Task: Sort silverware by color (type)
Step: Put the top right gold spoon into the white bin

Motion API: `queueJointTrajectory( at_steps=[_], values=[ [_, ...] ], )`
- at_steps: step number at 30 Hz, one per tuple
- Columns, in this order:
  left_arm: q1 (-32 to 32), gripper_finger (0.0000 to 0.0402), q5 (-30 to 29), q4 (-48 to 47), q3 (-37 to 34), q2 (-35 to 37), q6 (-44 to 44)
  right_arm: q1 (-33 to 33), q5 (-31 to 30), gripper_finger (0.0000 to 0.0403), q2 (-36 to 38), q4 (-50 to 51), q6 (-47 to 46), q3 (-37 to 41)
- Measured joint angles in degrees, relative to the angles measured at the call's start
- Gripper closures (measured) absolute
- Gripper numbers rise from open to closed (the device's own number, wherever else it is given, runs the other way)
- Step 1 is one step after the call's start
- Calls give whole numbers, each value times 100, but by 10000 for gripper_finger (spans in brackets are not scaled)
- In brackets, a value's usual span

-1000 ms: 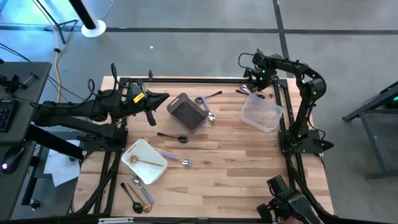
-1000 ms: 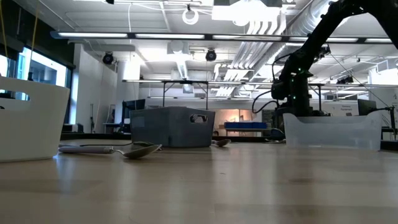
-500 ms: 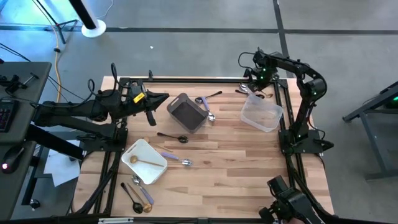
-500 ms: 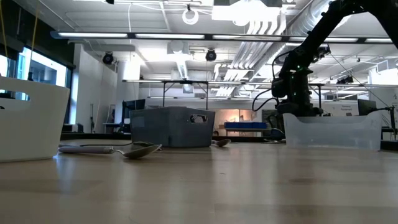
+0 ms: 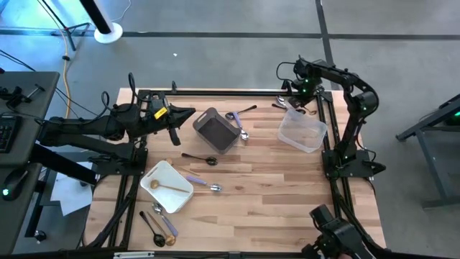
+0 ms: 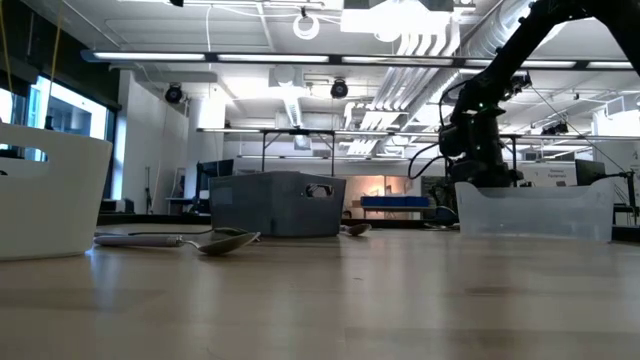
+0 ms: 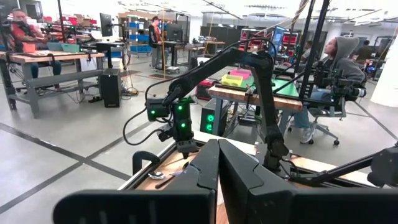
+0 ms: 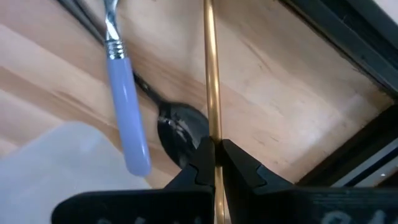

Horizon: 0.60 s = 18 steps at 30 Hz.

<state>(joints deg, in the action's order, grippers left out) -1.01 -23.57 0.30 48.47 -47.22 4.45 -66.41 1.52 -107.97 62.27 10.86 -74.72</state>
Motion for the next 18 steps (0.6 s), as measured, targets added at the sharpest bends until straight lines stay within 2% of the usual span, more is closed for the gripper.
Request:
queueJointTrajectory(
  at_steps=[13, 18],
  values=[
    [2, 401, 0, 2, 0, 0, -4, 2, 46, 402, 519, 208, 60, -161],
    [2, 401, -46, 0, 0, 0, -4, 74, 759, 402, 662, 146, -26, -609]
  ],
)
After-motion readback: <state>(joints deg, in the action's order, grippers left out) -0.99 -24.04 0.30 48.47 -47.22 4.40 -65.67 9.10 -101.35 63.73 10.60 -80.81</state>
